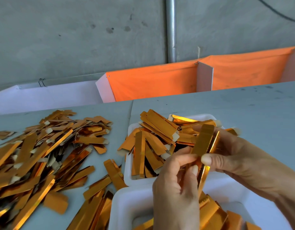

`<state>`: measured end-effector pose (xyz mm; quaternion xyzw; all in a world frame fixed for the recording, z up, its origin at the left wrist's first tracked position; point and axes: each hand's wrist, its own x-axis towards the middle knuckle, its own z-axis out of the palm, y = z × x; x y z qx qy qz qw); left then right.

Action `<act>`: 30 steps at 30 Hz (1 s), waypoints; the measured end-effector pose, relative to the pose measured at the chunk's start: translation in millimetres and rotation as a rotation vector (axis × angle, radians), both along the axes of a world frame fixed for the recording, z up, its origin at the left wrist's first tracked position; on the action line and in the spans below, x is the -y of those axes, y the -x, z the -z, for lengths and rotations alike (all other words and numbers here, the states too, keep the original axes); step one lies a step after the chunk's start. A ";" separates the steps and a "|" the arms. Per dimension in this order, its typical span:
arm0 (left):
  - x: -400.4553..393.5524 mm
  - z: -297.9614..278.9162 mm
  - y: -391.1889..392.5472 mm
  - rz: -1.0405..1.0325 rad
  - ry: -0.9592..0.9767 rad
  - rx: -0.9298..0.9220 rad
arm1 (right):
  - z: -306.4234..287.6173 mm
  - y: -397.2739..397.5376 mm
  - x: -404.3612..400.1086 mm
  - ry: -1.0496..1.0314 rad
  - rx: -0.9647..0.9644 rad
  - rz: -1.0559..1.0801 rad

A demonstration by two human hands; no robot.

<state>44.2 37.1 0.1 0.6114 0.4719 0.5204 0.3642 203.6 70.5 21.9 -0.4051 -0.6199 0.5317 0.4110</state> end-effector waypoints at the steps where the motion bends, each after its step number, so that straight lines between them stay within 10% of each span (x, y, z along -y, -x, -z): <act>1: -0.7 1.7 1.8 0.020 0.025 0.038 | 0.8 1.1 -0.3 0.005 -0.002 0.003; 10: -7.6 2.2 13.3 0.102 0.201 0.320 | 1.0 -4.9 1.8 0.106 -0.126 -0.141; 30: -2.1 0.4 8.9 -0.005 0.072 -0.074 | 0.7 6.8 1.0 0.109 0.010 -0.104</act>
